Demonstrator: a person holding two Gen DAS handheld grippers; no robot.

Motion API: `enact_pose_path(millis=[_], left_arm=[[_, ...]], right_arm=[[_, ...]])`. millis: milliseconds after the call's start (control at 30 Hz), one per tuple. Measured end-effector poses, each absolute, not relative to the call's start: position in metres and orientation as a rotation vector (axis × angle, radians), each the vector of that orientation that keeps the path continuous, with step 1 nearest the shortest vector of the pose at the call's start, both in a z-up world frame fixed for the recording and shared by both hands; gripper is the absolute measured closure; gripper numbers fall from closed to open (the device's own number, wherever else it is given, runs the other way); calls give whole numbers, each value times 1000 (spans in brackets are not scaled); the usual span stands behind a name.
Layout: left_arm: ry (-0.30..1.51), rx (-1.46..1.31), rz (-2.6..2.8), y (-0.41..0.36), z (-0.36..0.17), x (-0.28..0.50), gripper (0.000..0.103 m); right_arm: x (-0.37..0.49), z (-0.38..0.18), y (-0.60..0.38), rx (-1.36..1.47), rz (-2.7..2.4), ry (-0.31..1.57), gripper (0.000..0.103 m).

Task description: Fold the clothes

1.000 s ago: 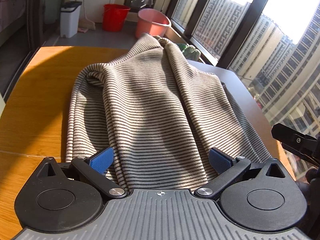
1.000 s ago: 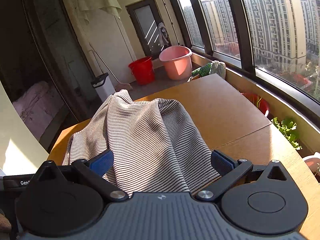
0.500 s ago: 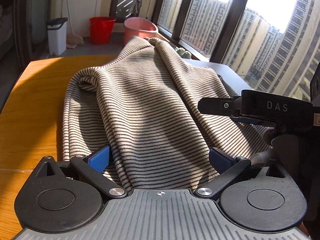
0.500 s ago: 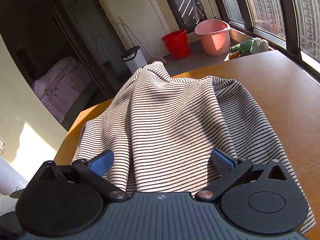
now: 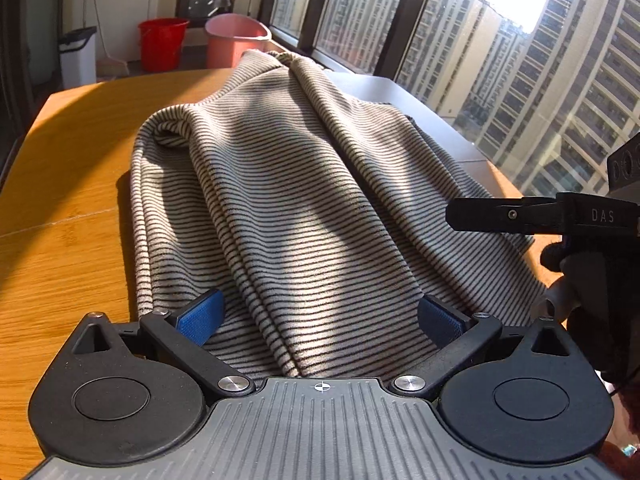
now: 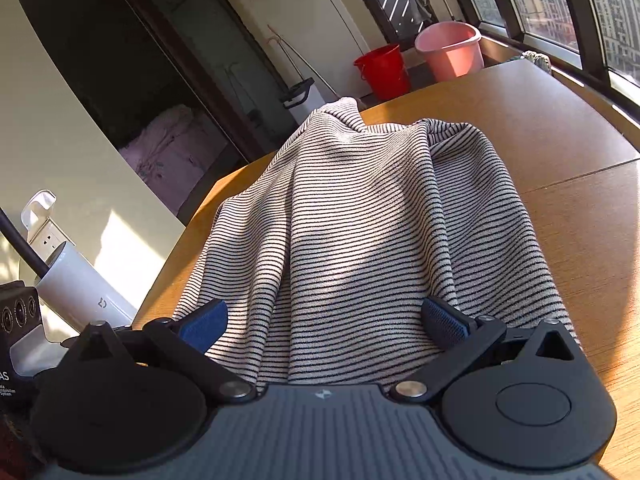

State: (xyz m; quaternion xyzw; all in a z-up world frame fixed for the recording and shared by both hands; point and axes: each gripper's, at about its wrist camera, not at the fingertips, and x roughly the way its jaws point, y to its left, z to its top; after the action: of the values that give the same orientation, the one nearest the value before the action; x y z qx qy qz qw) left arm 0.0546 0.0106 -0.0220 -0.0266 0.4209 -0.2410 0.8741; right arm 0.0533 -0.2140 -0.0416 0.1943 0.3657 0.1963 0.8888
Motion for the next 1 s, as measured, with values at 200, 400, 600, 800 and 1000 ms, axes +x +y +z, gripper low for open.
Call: enact_pose_path(millis=[200,400,600,800,1000], left_arm=[[891,-78,-563,24,-17,36,0],[861,-204,-435,33,-25,79,0],[800,-124,-487,10,-29,81,3],[732,-33,-418,1,-26,82,72],[574,-36,-395,5,4,86,90]], right_arm=[[15,-41,-216,353,430,735,0],[17,-43,-224,419,443,724,0],[13,-47,-233,479,465,696,0],[8,-51,-230,478,466,656,0],[3,-52,-227,441,469,628,0]])
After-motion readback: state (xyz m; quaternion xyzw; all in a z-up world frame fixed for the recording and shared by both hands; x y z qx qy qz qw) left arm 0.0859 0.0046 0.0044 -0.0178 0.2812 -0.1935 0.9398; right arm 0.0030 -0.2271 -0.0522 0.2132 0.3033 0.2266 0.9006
